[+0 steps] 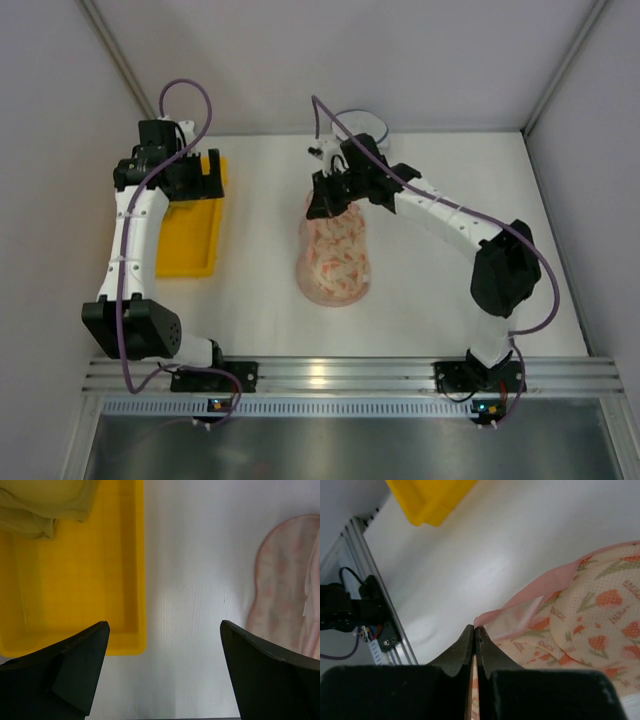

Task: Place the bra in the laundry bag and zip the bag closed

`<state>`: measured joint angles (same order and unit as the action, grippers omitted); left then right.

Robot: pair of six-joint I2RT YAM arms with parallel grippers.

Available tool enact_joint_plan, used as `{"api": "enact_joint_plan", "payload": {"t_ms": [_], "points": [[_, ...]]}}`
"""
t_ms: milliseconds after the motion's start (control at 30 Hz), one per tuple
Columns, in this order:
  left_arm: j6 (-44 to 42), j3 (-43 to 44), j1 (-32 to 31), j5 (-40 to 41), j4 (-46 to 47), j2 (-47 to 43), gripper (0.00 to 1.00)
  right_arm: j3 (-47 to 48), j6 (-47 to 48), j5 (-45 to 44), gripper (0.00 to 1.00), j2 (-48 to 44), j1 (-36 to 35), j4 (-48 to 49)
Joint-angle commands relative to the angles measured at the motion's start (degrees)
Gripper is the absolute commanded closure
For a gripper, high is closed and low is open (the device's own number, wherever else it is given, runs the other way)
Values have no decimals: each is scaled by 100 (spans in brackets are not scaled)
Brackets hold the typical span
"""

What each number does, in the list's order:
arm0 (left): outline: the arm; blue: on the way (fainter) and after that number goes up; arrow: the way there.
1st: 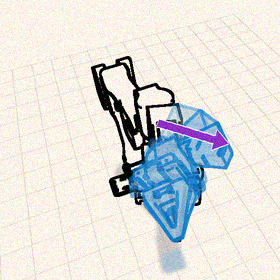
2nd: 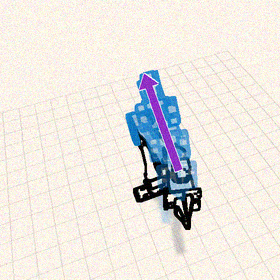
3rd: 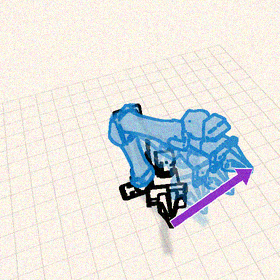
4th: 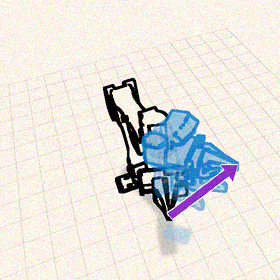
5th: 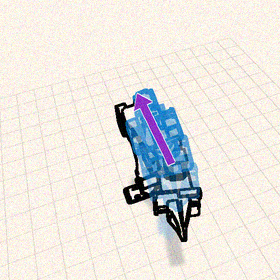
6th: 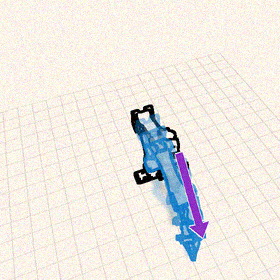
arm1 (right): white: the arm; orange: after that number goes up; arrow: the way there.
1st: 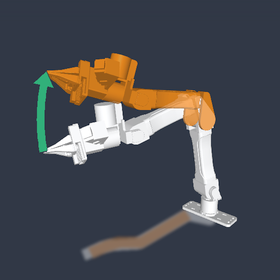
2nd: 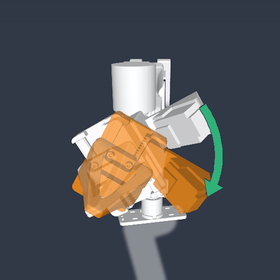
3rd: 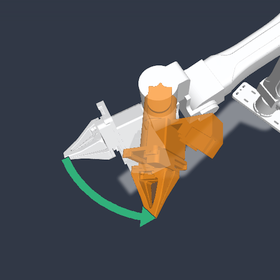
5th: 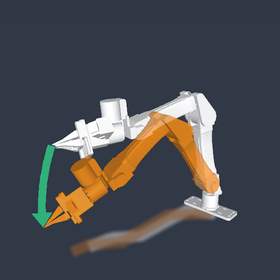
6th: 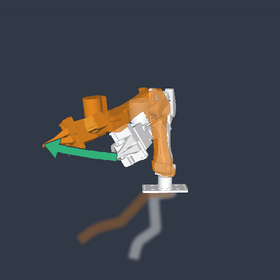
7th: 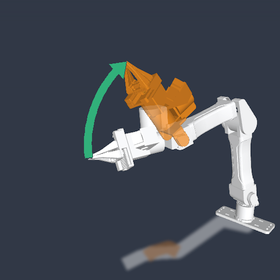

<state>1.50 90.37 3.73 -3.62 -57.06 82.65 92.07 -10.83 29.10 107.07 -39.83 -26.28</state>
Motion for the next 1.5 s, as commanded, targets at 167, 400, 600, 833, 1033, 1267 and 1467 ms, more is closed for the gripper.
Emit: {"api": "enact_joint_plan", "payload": {"t_ms": [167, 400, 600, 833, 1033, 1267, 1467], "points": [[-97, 315, 67, -640, 54, 93, 2, -347, -148, 684, 100, -1651, 572, -69], [-352, 359, 58, -1483, 54, 313, 4, -1594, 764, 685, 100, -2497, 2275, -982], [-334, 499, 58, -1660, 81, 585, 5, -2526, 1794, 562, 100, -2691, 3201, -1108], [-334, 658, 67, -2001, 98, 787, 10, -3239, 2524, 175, 100, -2270, 3930, -668], [-878, 78, -117, -2530, 160, 682, 29, -3371, 2586, -352, 100, -1822, 4124, -570], [-1020, -1117, -1241, -2214, 985, 664, 36, -3223, 2814, -896, 75, -1707, 4704, -1238], [-353, -1382, -2446, -2257, 1803, 1498, 42, -2968, 2885, -1100, 27, -2075, 5029, -1748]]}}
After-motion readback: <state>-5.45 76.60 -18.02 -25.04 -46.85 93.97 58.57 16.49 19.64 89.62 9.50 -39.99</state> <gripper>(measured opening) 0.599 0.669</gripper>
